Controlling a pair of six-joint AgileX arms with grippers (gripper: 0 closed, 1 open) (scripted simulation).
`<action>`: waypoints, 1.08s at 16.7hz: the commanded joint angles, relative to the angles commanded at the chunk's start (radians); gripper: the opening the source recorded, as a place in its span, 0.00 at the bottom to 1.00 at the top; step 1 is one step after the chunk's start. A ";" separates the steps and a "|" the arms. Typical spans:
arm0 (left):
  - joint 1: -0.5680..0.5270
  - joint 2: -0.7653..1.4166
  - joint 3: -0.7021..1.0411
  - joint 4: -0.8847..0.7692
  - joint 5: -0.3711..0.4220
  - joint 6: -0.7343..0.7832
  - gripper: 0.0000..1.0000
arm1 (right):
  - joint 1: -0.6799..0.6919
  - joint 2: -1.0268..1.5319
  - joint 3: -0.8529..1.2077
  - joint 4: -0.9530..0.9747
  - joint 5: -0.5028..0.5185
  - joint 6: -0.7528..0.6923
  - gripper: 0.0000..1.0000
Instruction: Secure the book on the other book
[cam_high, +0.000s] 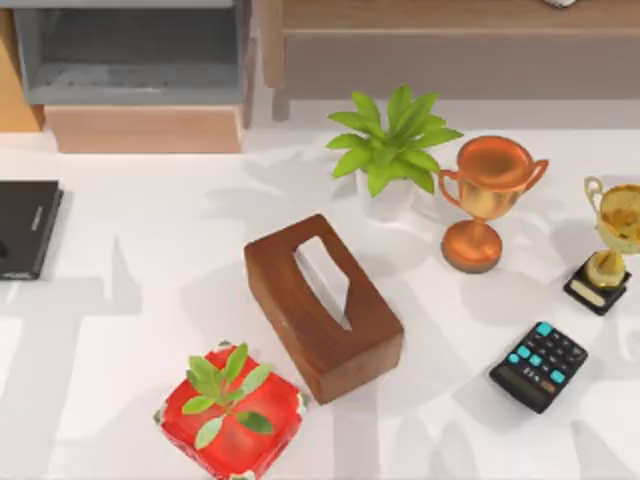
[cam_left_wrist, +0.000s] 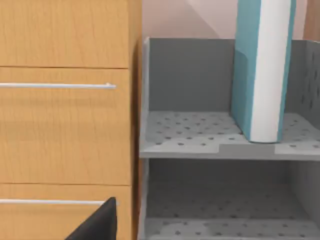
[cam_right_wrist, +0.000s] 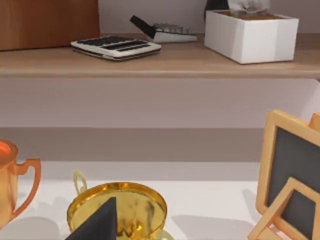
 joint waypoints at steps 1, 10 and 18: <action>-0.013 0.095 0.064 0.033 -0.011 0.000 1.00 | 0.000 0.000 0.000 0.000 0.000 0.000 1.00; -0.130 1.102 0.664 0.338 -0.110 -0.003 1.00 | 0.000 0.000 0.000 0.000 0.000 0.000 1.00; -0.186 1.526 0.950 0.485 -0.158 -0.005 1.00 | 0.000 0.000 0.000 0.000 0.000 0.000 1.00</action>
